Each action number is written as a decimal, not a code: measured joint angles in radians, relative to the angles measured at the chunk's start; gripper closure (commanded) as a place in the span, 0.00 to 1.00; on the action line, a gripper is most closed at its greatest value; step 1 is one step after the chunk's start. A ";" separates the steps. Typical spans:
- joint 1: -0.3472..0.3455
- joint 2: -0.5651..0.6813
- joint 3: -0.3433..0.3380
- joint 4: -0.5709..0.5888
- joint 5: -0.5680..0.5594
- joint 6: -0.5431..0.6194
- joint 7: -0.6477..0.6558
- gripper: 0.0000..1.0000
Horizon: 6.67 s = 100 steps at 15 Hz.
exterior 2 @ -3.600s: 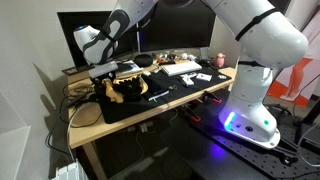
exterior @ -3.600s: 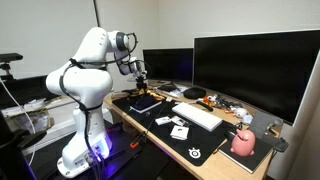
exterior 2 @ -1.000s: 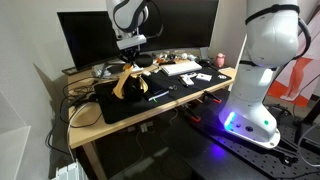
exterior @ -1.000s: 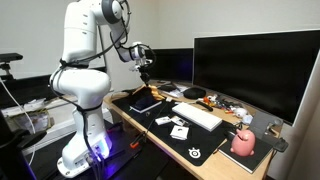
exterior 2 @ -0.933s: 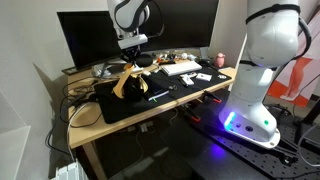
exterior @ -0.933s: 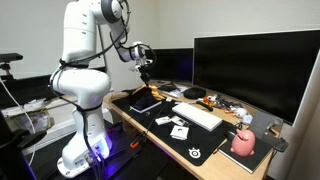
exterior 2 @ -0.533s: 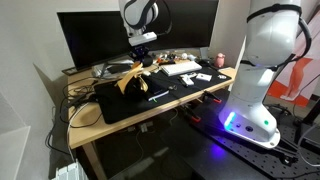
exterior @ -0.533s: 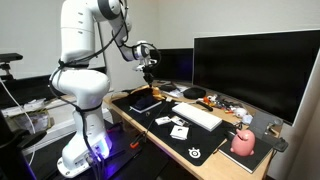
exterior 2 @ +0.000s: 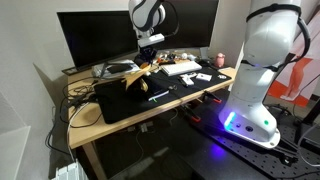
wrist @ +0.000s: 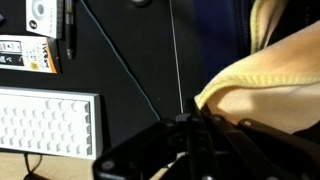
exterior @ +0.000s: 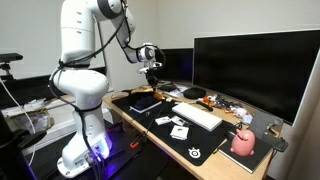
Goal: Wrap the gloves in the yellow towel
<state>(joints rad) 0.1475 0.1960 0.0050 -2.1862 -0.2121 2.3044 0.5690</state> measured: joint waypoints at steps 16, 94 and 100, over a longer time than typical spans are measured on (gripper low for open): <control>-0.037 0.043 -0.016 -0.002 -0.001 -0.001 -0.016 0.99; 0.264 0.254 0.131 0.268 -0.222 -0.226 0.437 0.01; 0.286 0.274 0.107 0.286 -0.262 -0.279 0.437 0.47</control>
<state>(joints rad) 0.4332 0.4703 0.1125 -1.8999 -0.4745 2.0258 1.0059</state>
